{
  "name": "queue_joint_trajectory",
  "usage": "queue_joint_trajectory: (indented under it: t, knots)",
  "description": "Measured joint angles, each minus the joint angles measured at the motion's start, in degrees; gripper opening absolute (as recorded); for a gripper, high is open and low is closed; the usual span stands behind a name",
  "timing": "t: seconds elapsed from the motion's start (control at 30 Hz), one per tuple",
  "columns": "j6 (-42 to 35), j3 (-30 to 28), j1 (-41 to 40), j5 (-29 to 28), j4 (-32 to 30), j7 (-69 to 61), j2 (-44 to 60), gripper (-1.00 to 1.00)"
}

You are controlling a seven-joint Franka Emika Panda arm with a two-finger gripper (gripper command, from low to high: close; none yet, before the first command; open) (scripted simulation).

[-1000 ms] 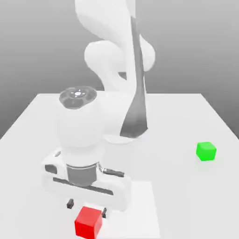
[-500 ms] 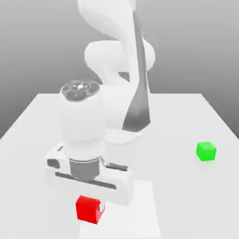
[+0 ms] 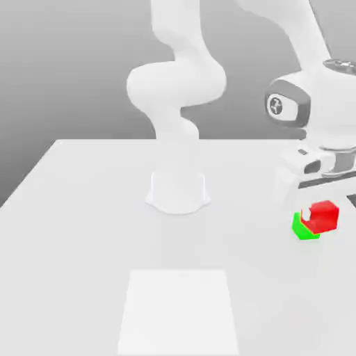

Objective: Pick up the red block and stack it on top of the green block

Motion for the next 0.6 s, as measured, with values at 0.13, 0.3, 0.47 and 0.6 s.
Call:
queue_joint_trajectory:
  t: [0.13,0.3,0.47,0.6]
  knots:
    - [0.4,5.9,5.4,0.2,-3.6,3.7,-3.1,-1.00]
    - [3.8,9.3,0.7,-11.5,-3.6,12.5,2.1,-1.00]
    - [7.8,9.3,-2.3,-22.1,-3.2,20.0,7.8,-1.00]
    - [11.6,8.8,-2.4,-25.6,-3.2,22.4,11.4,-1.00]
